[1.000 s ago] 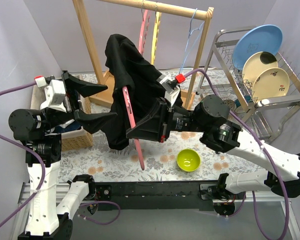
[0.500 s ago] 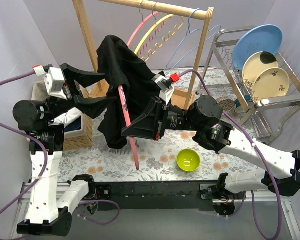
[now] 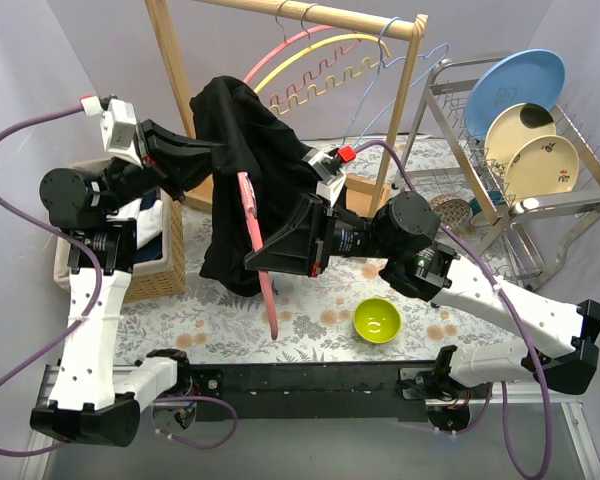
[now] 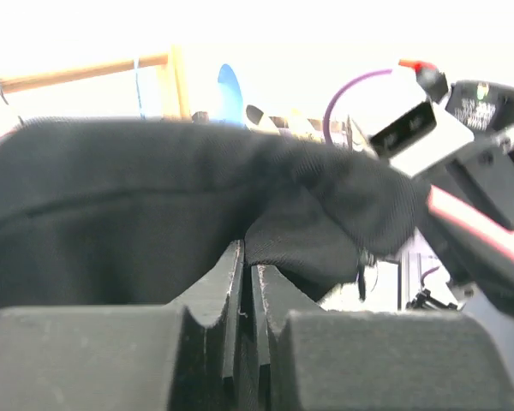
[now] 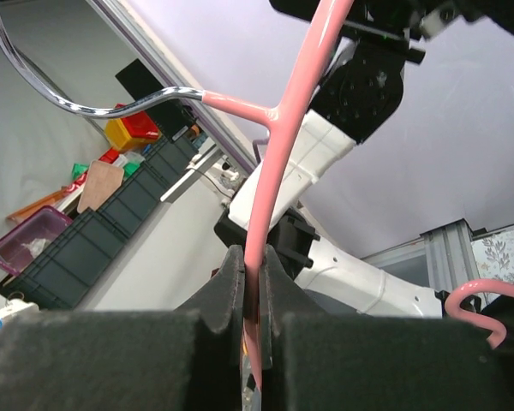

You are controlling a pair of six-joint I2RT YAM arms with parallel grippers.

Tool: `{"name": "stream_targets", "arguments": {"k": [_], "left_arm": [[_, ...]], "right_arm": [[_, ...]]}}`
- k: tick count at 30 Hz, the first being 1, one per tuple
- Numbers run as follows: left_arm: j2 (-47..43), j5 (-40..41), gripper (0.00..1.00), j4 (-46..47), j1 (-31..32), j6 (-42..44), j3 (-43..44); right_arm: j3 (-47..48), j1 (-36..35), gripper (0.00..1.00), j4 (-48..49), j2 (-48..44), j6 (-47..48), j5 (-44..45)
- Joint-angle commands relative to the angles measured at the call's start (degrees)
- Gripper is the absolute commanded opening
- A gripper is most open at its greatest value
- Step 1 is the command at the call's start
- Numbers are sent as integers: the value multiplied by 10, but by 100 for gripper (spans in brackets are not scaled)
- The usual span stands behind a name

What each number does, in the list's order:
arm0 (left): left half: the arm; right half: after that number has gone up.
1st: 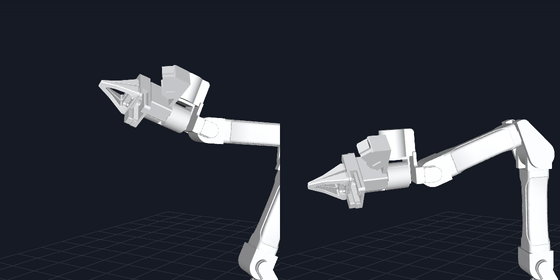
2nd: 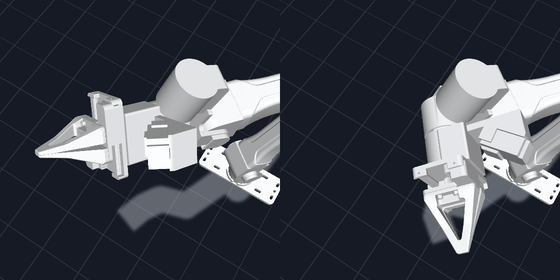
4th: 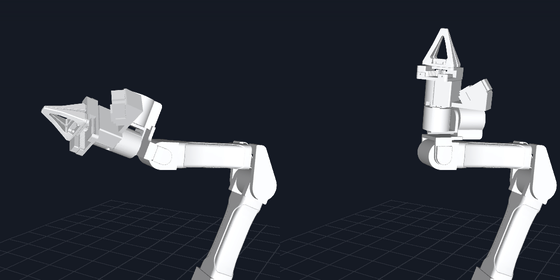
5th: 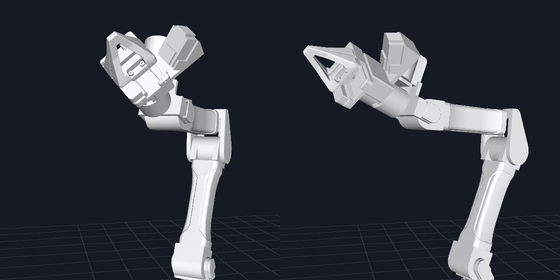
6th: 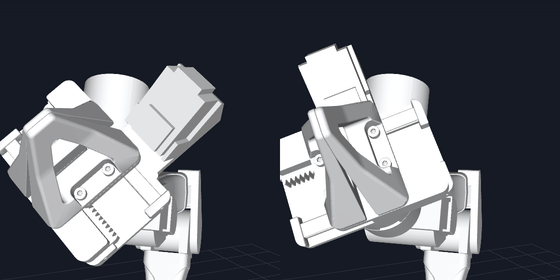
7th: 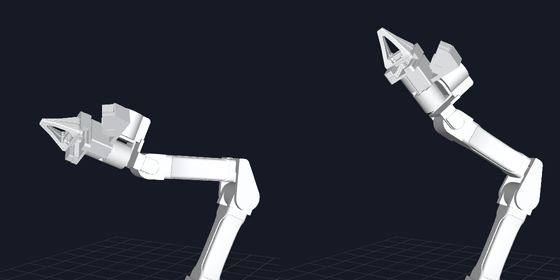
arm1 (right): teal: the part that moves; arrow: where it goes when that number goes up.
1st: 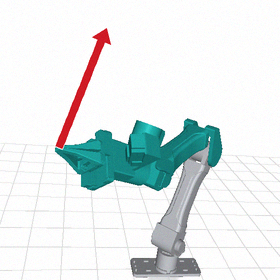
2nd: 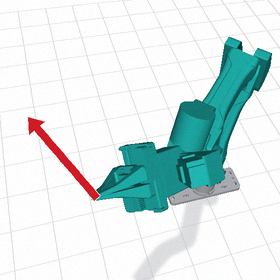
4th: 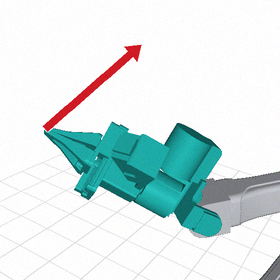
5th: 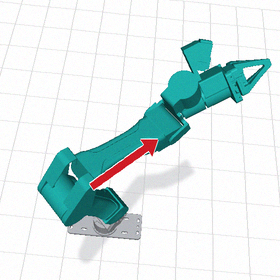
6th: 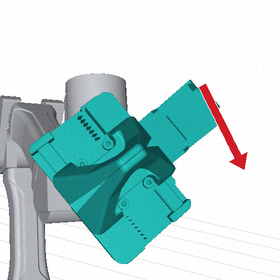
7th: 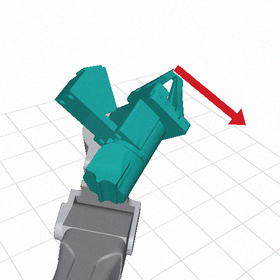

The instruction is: Place the skirt on the hanger

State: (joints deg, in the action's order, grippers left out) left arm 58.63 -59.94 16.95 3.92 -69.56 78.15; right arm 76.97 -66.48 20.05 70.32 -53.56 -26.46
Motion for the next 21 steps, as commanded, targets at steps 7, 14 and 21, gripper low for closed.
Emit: {"name": "stream_targets", "arguments": {"k": [7, 14, 21], "left_arm": [[77, 106, 0, -75, 1, 12, 132], [113, 161, 0, -111, 1, 12, 155], [150, 166, 0, -118, 1, -19, 169]], "right_arm": [[-84, 28, 1, 61, -75, 9, -130], [-117, 29, 1, -4, -128, 32, -169], [-111, 29, 1, -42, -161, 63, -192]]}}
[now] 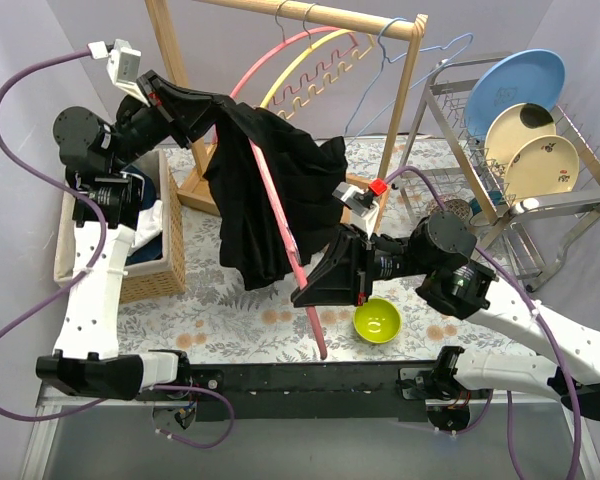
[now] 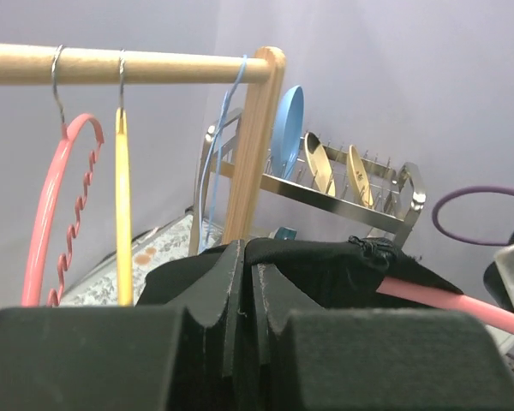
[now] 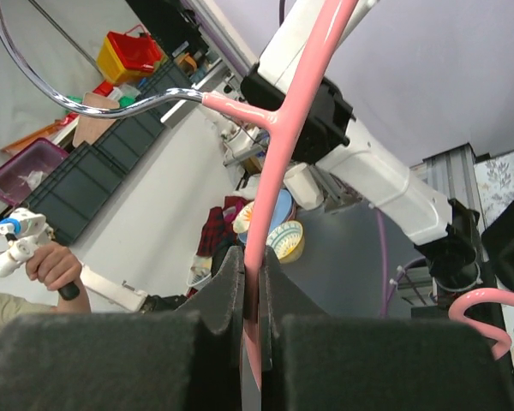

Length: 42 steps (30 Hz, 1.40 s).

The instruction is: Place the skirt on the hanger

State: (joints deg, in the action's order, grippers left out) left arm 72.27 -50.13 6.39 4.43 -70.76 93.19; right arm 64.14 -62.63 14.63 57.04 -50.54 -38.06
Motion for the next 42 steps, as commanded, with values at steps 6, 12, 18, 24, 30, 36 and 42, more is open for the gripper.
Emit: {"name": "stream_targets", "arguments": {"k": [6, 12, 18, 24, 30, 36, 42], "left_arm": [[-2, 116, 0, -79, -4, 26, 6], [-19, 144, 0, -125, -3, 54, 10], [-35, 314, 0, -237, -3, 162, 101], [-28, 434, 0, -285, -4, 249, 240], [13, 613, 0, -279, -3, 324, 283], [-21, 678, 0, -206, -4, 346, 267], [-24, 746, 0, -166, -3, 423, 279]], "right_arm": [[79, -9, 1, 22, -38, 46, -100], [114, -9, 1, 17, -39, 68, -74], [144, -9, 1, 29, -35, 91, 9], [139, -9, 1, 20, -61, 123, 74], [124, -10, 1, -2, -76, 142, 110], [159, -9, 1, -64, -71, 176, 135], [165, -9, 1, -67, -59, 184, 142]]}}
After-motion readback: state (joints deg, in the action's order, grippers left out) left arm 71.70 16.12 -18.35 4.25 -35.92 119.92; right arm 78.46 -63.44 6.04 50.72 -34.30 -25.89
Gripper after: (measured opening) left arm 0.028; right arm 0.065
